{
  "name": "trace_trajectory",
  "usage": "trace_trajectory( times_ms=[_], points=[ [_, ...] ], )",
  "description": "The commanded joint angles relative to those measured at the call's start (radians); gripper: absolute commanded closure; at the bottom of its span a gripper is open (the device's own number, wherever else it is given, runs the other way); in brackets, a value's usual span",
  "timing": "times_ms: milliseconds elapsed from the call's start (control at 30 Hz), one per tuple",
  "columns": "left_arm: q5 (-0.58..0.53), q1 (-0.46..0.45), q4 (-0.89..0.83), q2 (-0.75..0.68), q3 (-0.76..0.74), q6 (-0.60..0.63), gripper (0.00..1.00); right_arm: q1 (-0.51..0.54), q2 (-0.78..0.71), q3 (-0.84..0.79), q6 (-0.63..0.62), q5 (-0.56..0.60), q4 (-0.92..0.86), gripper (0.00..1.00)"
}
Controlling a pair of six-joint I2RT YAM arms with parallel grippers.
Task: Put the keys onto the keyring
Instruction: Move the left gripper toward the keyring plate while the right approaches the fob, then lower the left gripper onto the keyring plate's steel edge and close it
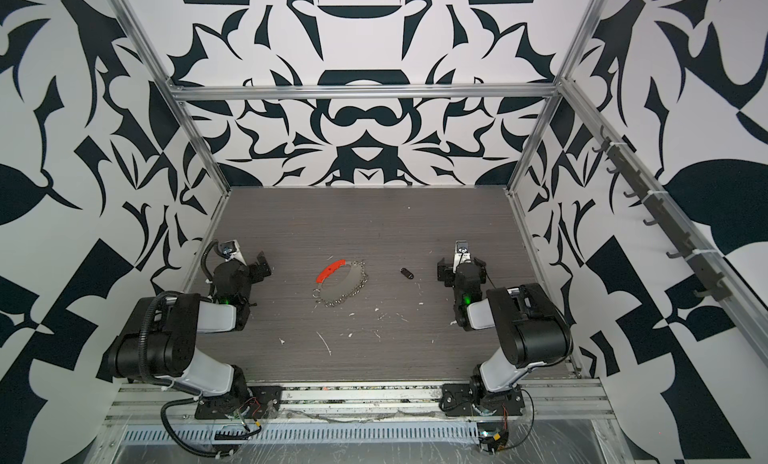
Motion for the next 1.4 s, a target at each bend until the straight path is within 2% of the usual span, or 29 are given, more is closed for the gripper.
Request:
trace_trajectory(
  times_ms=[0, 167, 233, 300, 367, 433, 467, 533, 567, 667, 767, 833, 933, 967, 1033, 1067, 1133, 1200, 1233, 1300, 1367],
  points=[
    [0.045, 0.0, -0.062, -0.002, 0.042, 0.016, 0.01, -0.004, -0.023, 0.0, 0.008, 0.0, 0.04, 0.0],
    [0.044, -0.002, -0.035, 0.003, 0.038, 0.016, 0.01, -0.004, -0.024, 0.0, 0.011, 0.011, 0.041, 0.0],
    [0.027, -0.032, -0.058, -0.064, 0.03, 0.046, 0.01, 0.018, -0.026, -0.02, 0.005, 0.067, 0.088, 0.0],
    [-0.068, -0.108, -0.267, -0.196, 0.081, 0.088, 0.01, 0.057, -0.044, -0.061, -0.021, 0.157, 0.166, 0.0],
    [-0.115, -0.188, -0.595, -0.358, 0.209, 0.083, 0.01, 0.112, -0.116, -0.068, -0.059, 0.263, 0.135, 0.0],
    [-0.151, -0.234, -0.889, -0.448, 0.351, -0.011, 0.01, 0.189, -0.252, -0.019, -0.115, 0.386, -0.033, 0.0],
    [-0.189, -0.247, -1.006, -0.478, 0.412, -0.088, 0.01, 0.213, -0.337, 0.042, -0.108, 0.419, -0.214, 0.0],
    [-0.216, -0.249, -1.149, -0.511, 0.488, -0.173, 0.01, 0.215, -0.459, 0.214, 0.056, 0.405, -0.66, 0.0],
    [-0.211, -0.249, -1.183, -0.532, 0.503, -0.191, 0.01, 0.211, -0.485, 0.313, 0.133, 0.418, -0.824, 0.0],
    [-0.135, -0.249, -1.18, -0.618, 0.48, -0.196, 0.01, 0.212, -0.519, 0.463, 0.287, 0.438, -1.079, 0.0],
    [-0.151, -0.248, -1.105, -0.696, 0.406, -0.22, 0.01, 0.212, -0.575, 0.512, 0.4, 0.426, -1.227, 0.0],
    [-0.143, -0.248, -1.078, -0.72, 0.379, -0.269, 0.01, 0.208, -0.625, 0.502, 0.432, 0.367, -1.249, 0.0],
    [-0.082, -0.247, -1.158, -0.71, 0.431, -0.334, 0.01, 0.204, -0.685, 0.453, 0.482, 0.296, -1.226, 0.0],
    [-0.066, -0.247, -1.211, -0.696, 0.457, -0.404, 0.01, 0.194, -0.694, 0.443, 0.484, 0.262, -1.234, 0.0],
    [0.014, -0.261, -1.188, -0.674, 0.444, -0.459, 0.01, 0.186, -0.684, 0.432, 0.505, 0.218, -1.276, 0.0],
    [0.037, -0.29, -1.15, -0.664, 0.417, -0.48, 0.06, 0.184, -0.671, 0.421, 0.51, 0.196, -1.29, 0.0],
    [-0.01, -0.396, -1.103, -0.634, 0.387, -0.485, 0.09, 0.184, -0.643, 0.388, 0.523, 0.146, -1.297, 0.04],
    [-0.084, -0.53, -1.077, -0.583, 0.385, -0.459, 0.12, 0.183, -0.627, 0.347, 0.553, 0.1, -1.28, 0.19],
    [-0.106, -0.599, -1.064, -0.547, 0.394, -0.442, 0.13, 0.183, -0.625, 0.324, 0.578, 0.091, -1.27, 0.22],
    [-0.129, -0.712, -1.04, -0.459, 0.422, -0.409, 0.14, 0.182, -0.633, 0.281, 0.61, 0.098, -1.248, 0.21],
    [-0.17, -0.794, -1.036, -0.354, 0.466, -0.397, 0.22, 0.181, -0.642, 0.234, 0.597, 0.108, -1.206, 0.19]
  ],
)
